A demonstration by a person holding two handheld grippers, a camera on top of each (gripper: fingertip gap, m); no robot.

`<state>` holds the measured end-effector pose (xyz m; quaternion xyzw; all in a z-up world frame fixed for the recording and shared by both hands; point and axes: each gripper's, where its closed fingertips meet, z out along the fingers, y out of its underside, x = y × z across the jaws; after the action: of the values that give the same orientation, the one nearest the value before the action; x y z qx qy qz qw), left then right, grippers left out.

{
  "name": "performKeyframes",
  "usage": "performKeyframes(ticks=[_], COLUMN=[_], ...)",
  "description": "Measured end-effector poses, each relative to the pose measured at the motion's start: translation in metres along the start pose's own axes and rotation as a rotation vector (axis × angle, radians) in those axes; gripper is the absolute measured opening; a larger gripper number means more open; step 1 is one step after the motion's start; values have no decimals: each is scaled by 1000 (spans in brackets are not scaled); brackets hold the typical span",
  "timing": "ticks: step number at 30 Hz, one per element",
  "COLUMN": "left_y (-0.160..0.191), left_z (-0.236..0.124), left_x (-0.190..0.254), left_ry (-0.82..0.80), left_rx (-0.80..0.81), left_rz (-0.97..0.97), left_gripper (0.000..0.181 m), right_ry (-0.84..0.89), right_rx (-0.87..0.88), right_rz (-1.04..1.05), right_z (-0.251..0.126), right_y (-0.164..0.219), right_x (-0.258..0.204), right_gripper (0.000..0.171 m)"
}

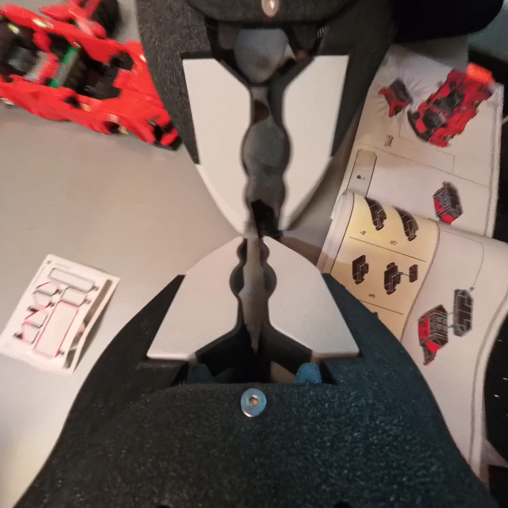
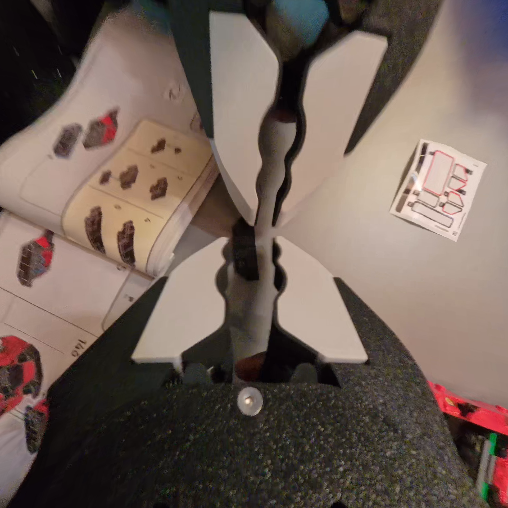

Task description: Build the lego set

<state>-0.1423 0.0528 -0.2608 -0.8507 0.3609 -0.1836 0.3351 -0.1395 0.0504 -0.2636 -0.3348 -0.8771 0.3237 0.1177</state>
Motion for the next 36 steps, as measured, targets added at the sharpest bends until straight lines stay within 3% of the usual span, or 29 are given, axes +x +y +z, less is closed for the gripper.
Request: performKeyframes(ticks=[3, 8, 11, 14, 17, 19, 24, 28, 31, 34, 36], left_y=[-15, -5, -1, 11, 22, 31, 42, 37, 36, 33, 32], left_z=[-39, -84, -89, -85, -78, -74, -69, -65, -61, -59, -57], left_x=[-4, -26, -19, -14, -9, -6, -4, -3, 3, 10, 13], left_ry=[1, -191, -214, -244, -243, -246, -264, -244, -221, -199, -190], left_rx=[161, 261, 318, 307, 265, 223, 156, 180, 156, 143, 130], left_rz=[-70, -149, -176, -180, -182, -172, -135, -154, -150, -141, -131], left_gripper=[15, 11, 12, 13, 14, 14, 15, 14, 17, 20, 20], right_ry=[-15, 16, 27, 13, 110, 233, 561, 618, 585, 481, 441], right_rx=[114, 35, -6, -43, -77, -154, -536, -679, -608, -454, -294], right_rz=[45, 9, 14, 1, -10, 37, 179, 190, 148, 257, 288], right_z=[-11, 15, 29, 37, 13, -22, -114, -118, -104, -100, -103], right_y=[-15, -29, -32, -28, -19, 6, 112, 150, 139, 124, 104], right_x=[-1, -5, -3, -6, -3, 1, -5, -17, -26, -34, -33], right_gripper=[27, 18, 17, 5, 5, 5, 5, 5, 6, 25, 26])
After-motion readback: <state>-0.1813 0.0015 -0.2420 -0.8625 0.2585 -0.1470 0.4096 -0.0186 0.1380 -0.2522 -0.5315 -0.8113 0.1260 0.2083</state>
